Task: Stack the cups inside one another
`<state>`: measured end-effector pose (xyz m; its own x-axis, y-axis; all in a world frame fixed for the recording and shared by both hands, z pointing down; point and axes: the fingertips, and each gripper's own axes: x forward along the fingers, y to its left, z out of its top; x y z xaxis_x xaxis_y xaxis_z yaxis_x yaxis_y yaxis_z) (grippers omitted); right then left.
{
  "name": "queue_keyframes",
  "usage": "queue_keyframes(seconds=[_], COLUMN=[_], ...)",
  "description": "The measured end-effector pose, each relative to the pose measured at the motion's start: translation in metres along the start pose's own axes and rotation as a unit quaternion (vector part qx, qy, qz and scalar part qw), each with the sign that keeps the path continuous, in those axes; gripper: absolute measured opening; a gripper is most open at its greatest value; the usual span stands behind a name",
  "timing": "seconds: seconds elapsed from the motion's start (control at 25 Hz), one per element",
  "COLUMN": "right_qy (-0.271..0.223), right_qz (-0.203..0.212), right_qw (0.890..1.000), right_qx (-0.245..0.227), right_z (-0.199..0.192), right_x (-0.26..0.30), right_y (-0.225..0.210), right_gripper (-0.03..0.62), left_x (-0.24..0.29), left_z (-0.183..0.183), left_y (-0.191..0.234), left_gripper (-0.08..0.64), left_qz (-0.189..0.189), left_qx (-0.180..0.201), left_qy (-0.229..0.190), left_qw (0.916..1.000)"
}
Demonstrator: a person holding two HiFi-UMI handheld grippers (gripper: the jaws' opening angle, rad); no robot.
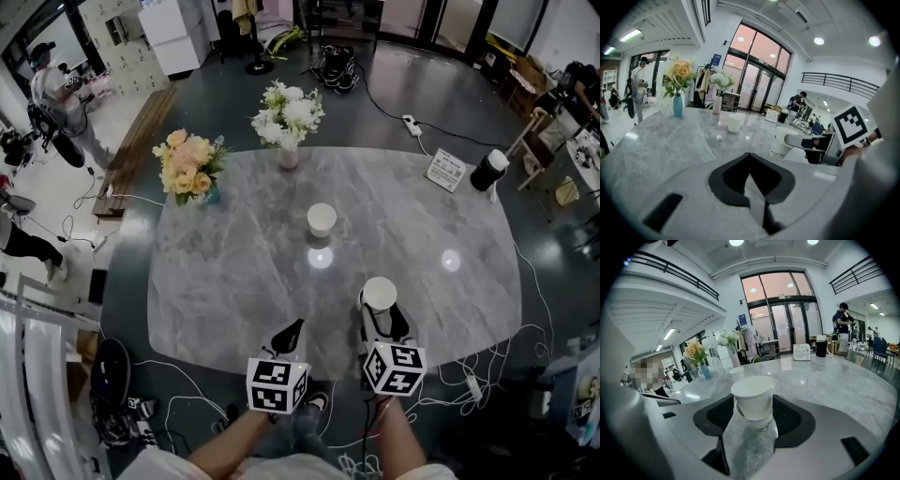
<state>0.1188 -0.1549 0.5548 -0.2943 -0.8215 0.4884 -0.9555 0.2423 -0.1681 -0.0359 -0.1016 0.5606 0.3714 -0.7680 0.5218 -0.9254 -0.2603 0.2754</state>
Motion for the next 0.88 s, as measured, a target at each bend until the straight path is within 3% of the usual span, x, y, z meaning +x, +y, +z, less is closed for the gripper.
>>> queue_keyframes(seconds=[0.88], right_qy=[-0.018], right_qz=[-0.026], right_qw=[0.999], right_qx=[0.015], right_z=[0.010], right_x=[-0.027], right_y=[-0.010], right_gripper=[0.225], left_x=[-0.007], left_z=[-0.001], left_y=[-0.009], left_gripper=[-0.005], left_qz=[-0.006], left_qx=[0.001], left_qy=[-0.003], left_qw=[1.0000])
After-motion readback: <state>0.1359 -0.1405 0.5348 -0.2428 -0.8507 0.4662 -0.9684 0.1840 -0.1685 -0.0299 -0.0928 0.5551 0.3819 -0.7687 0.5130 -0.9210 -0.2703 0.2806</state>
